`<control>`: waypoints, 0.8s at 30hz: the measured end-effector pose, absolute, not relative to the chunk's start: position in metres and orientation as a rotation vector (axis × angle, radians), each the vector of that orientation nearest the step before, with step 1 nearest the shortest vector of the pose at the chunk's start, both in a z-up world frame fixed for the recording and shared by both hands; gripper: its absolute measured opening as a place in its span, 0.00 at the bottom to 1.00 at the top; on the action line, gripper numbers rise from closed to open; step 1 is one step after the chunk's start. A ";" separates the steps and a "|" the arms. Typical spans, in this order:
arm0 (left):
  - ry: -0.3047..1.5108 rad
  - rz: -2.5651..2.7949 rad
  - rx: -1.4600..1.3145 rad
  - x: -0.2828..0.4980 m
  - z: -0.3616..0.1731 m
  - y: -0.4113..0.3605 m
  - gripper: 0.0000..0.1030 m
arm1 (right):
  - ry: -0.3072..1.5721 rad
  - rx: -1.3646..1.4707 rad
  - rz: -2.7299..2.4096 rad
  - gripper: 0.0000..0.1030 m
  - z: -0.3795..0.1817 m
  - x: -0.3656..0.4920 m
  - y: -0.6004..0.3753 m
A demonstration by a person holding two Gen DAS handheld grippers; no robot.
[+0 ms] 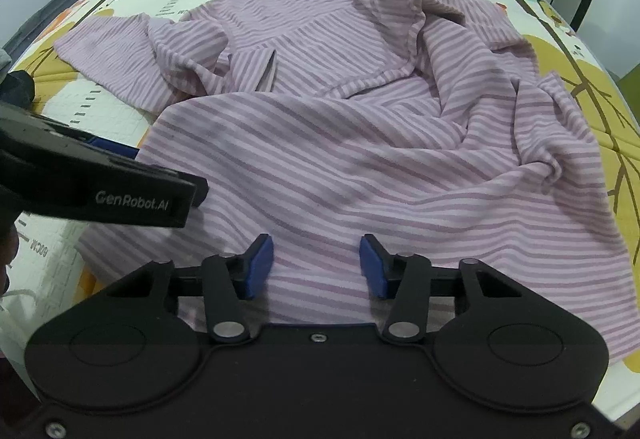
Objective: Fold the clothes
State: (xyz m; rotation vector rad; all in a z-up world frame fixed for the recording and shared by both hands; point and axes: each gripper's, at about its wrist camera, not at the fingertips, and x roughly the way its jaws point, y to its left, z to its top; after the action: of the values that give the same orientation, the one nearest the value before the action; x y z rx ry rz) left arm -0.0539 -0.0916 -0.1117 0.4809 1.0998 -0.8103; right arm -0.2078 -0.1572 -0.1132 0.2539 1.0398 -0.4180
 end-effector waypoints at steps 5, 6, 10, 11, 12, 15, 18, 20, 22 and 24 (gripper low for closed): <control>1.111 -0.801 0.492 -0.054 -0.109 -0.092 0.44 | 1.056 0.252 -0.394 0.26 -0.111 -0.211 -0.154; 1.115 -0.799 0.495 -0.054 -0.108 -0.091 0.40 | 1.060 0.255 -0.390 0.22 -0.110 -0.212 -0.154; 1.143 -0.818 0.495 -0.058 -0.106 -0.090 0.17 | 1.078 0.268 -0.369 0.12 -0.108 -0.217 -0.154; 1.150 -0.821 0.496 -0.059 -0.105 -0.090 0.16 | 1.081 0.272 -0.366 0.10 -0.108 -0.218 -0.154; 1.156 -0.823 0.497 -0.060 -0.105 -0.090 0.15 | 1.083 0.277 -0.364 0.09 -0.107 -0.219 -0.154; 1.175 -0.836 0.510 -0.064 -0.104 -0.090 0.11 | 1.095 0.293 -0.357 0.07 -0.106 -0.223 -0.156; 1.197 -0.849 0.516 -0.068 -0.104 -0.087 0.11 | 1.114 0.312 -0.349 0.07 -0.104 -0.226 -0.158; 1.216 -0.860 0.517 -0.071 -0.104 -0.084 0.11 | 1.123 0.326 -0.343 0.07 -0.103 -0.230 -0.159; 1.235 -0.871 0.519 -0.074 -0.104 -0.080 0.11 | 1.135 0.343 -0.334 0.07 -0.102 -0.234 -0.161; 1.253 -0.886 0.528 -0.078 -0.104 -0.077 0.11 | 1.149 0.362 -0.322 0.06 -0.101 -0.238 -0.163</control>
State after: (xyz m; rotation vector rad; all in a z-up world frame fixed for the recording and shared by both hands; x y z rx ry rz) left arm -0.0776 -0.0769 -0.1043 0.5278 1.2525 -0.8856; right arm -0.2384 -0.1628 -0.1015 0.3616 1.1489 -0.3224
